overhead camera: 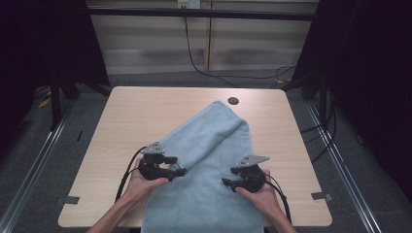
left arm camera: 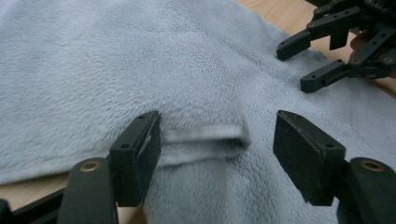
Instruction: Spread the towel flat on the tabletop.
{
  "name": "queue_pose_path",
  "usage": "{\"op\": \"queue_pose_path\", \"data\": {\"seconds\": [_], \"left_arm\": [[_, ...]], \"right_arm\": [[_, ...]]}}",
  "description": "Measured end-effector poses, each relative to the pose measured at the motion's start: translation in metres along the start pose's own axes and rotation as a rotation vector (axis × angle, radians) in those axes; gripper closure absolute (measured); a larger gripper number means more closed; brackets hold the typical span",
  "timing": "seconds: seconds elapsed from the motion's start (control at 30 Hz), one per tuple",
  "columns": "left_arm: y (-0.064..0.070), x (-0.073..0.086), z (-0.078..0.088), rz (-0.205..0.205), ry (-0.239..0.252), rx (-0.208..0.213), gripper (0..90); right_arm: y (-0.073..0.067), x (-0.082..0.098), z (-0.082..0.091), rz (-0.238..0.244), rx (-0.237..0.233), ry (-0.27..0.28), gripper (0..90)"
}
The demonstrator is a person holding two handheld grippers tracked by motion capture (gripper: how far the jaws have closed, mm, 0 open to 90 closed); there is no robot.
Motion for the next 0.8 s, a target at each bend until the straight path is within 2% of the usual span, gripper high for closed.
{"op": "queue_pose_path", "data": {"seconds": [0.03,0.07,0.1,0.13,0.2,0.23,0.27,0.3,0.4,0.43,0.47,0.5,0.53,0.57,0.6,0.7,0.73,0.8], "left_arm": [[-0.001,0.001,-0.005,0.004,0.0,-0.015,31.8],[-0.001,0.002,-0.007,-0.002,-0.01,-0.013,31.9],[0.0,0.002,-0.008,-0.012,-0.014,-0.028,33.7],[0.0,0.003,-0.009,-0.025,-0.02,-0.036,40.2],[-0.002,0.003,-0.009,-0.031,-0.023,-0.06,60.3],[-0.003,0.002,-0.008,-0.031,-0.008,-0.042,69.8],[-0.005,0.001,-0.007,-0.035,-0.002,-0.05,80.2],[-0.007,0.0,-0.005,-0.024,0.006,-0.05,83.9],[-0.014,-0.006,0.007,0.012,0.06,-0.049,86.1],[-0.016,-0.009,0.013,0.011,0.086,-0.061,86.3],[-0.018,-0.013,0.02,0.03,0.119,-0.065,86.4],[-0.021,-0.016,0.026,0.034,0.121,-0.064,86.5],[-0.024,-0.02,0.032,0.023,0.135,-0.083,86.5],[-0.028,-0.023,0.038,0.039,0.164,-0.097,86.5],[-0.034,-0.026,0.045,0.076,0.202,-0.1,86.5],[-0.047,-0.025,0.053,0.091,0.202,-0.144,86.5],[-0.051,-0.025,0.055,0.087,0.198,-0.16,86.5],[-0.06,-0.026,0.058,0.103,0.204,-0.181,86.4]], "right_arm": [[0.0,0.0,0.0,-0.013,-0.006,0.005,44.1],[0.0,0.0,0.0,-0.016,-0.009,0.006,44.1],[0.0,0.0,0.0,-0.018,-0.013,0.006,44.2],[0.0,0.0,0.0,-0.017,-0.013,0.006,44.3],[0.0,0.0,0.0,-0.016,-0.016,0.005,44.6],[-0.001,0.0,0.0,-0.014,-0.018,0.005,44.8],[-0.002,0.0,0.0,-0.013,-0.022,0.007,45.1],[-0.002,0.001,0.0,-0.01,-0.02,0.006,46.1],[-0.003,0.001,0.002,0.009,-0.01,0.002,61.6],[-0.003,0.002,0.003,0.0,-0.013,0.001,69.2],[-0.003,0.002,0.003,0.002,-0.022,-0.001,75.4],[-0.004,0.002,0.005,0.005,-0.026,-0.01,79.0],[-0.006,0.002,0.006,0.006,-0.026,-0.02,82.0],[-0.009,0.003,0.007,0.014,-0.037,-0.029,83.8],[-0.012,0.003,0.009,0.029,-0.045,-0.042,84.8],[-0.024,0.007,0.018,0.042,-0.09,-0.057,85.8],[-0.028,0.009,0.023,0.05,-0.109,-0.054,85.8],[-0.035,0.014,0.035,0.047,-0.135,-0.046,85.8]]}}
Point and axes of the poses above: each handheld gripper's, and its own axes: z roughly backward along the jaws, x roughly out of its underside, y roughly to its right, the point moved 4 cm from there along -z, roughly forward along the jaws, and after that the axes turned 9 degrees about y, right-handed, at the moved point
